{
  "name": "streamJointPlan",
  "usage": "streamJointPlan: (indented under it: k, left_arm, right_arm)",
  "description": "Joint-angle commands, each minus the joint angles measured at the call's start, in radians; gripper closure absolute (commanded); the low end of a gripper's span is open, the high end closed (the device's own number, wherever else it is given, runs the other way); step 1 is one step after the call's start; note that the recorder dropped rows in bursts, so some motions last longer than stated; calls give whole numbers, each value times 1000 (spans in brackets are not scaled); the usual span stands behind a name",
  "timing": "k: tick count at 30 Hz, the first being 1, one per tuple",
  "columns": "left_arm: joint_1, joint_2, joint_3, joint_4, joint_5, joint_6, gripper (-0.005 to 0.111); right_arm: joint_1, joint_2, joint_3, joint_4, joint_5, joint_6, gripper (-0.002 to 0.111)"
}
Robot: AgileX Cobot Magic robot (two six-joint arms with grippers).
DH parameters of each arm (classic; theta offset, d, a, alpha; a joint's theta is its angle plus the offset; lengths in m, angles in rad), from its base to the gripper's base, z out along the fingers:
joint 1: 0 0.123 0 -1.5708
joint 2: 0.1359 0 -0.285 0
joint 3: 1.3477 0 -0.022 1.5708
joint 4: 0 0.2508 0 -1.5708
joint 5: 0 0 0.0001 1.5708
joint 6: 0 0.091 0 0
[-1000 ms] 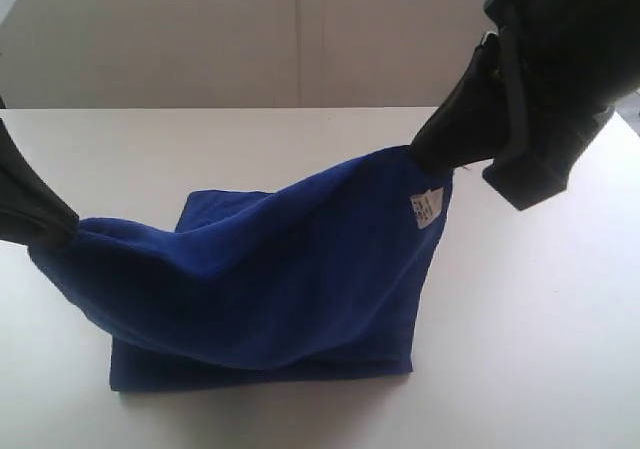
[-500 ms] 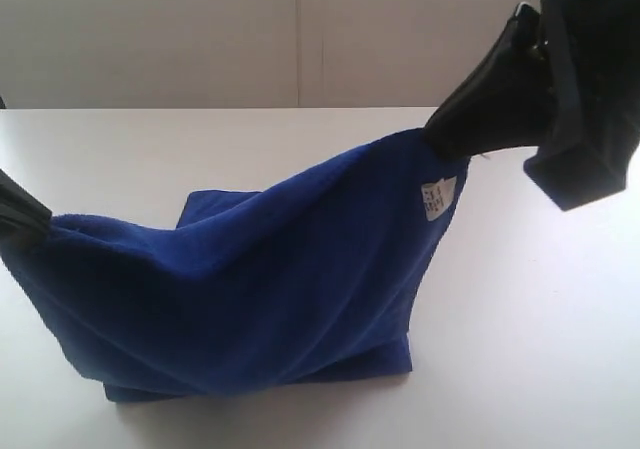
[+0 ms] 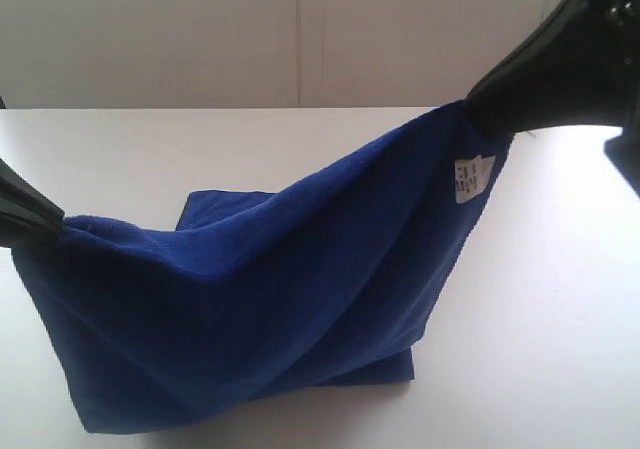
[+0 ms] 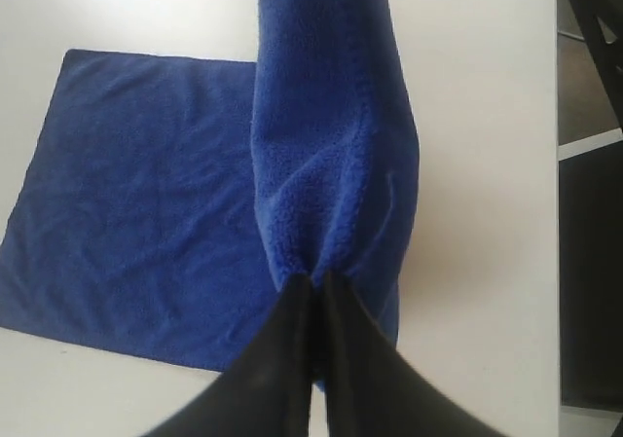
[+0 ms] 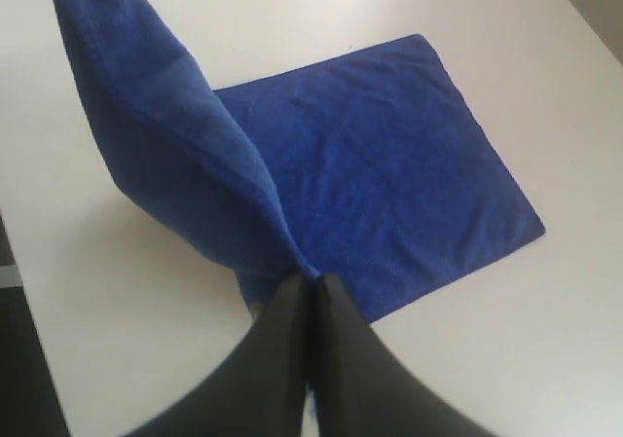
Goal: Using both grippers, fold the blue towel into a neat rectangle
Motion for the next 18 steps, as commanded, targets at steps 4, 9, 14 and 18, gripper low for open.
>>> streamJointPlan:
  k: [4, 9, 14, 18]
  left_arm:
    - [-8, -8, 5, -22, 89, 0, 107]
    - [-8, -10, 5, -7, 89, -6, 107]
    - [-8, -77, 5, 65, 89, -46, 107]
    - [-8, -86, 6, 81, 89, -85, 107]
  right_arm:
    - [2, -38, 5, 10, -4, 87, 108]
    - [2, -64, 14, 12, -4, 135, 108]
    - [2, -84, 82, 9, -4, 137, 108]
    - [2, -82, 98, 3, -4, 137, 108]
